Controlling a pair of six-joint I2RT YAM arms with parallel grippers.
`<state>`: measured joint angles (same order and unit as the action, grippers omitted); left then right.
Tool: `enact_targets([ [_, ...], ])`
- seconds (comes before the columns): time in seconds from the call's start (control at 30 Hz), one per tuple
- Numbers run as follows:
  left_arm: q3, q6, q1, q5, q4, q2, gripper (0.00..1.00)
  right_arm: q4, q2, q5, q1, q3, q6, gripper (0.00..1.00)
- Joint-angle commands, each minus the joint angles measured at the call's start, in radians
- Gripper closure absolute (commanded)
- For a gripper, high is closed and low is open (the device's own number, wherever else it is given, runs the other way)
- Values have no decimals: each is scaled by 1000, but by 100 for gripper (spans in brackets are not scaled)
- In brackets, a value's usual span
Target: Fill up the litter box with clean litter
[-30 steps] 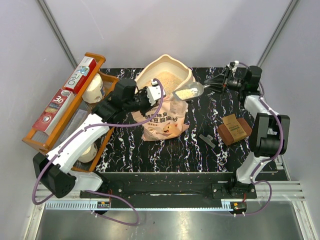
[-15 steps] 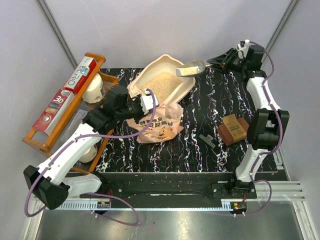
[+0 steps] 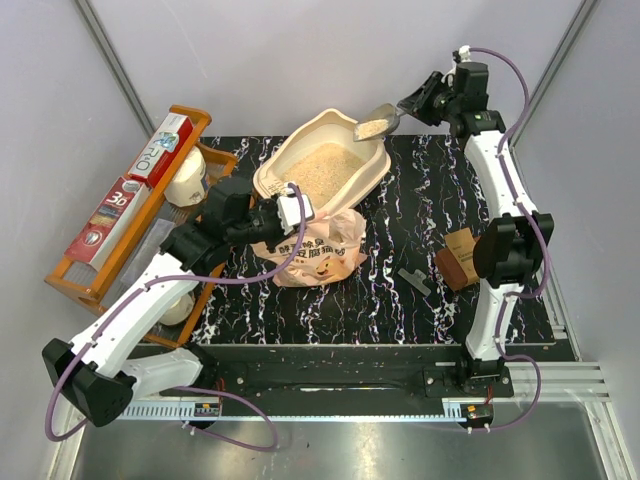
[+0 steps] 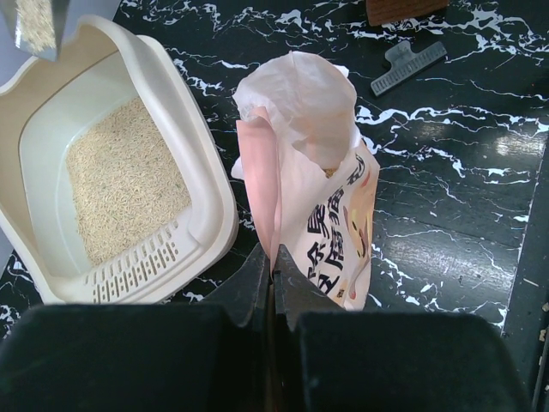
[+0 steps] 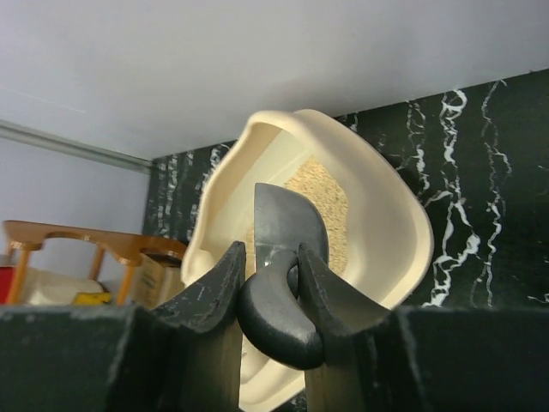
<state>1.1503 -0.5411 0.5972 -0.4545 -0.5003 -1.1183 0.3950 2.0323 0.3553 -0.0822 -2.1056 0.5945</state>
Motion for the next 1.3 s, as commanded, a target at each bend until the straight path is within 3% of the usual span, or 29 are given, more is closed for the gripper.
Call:
enact_targets([
  [0.0,-4,7,-10,-36,45,49,100,10,-6,-117,-28,-42,-123,100],
  [0.5,-17,26,-13,-52,71,51,100,-1,-60,-170,-34,-1,-246,100],
  [0.87,-24,43,-16,-56,86,51,100,-171,-191,-226,-128,156,-539,100],
  [1.07,-23,70,-14,-56,109,49,100,-182,-300,-144,-136,231,-504,100],
  [1.27,-31,110,-14,-35,144,46,100,17,-513,196,-134,334,-519,100],
])
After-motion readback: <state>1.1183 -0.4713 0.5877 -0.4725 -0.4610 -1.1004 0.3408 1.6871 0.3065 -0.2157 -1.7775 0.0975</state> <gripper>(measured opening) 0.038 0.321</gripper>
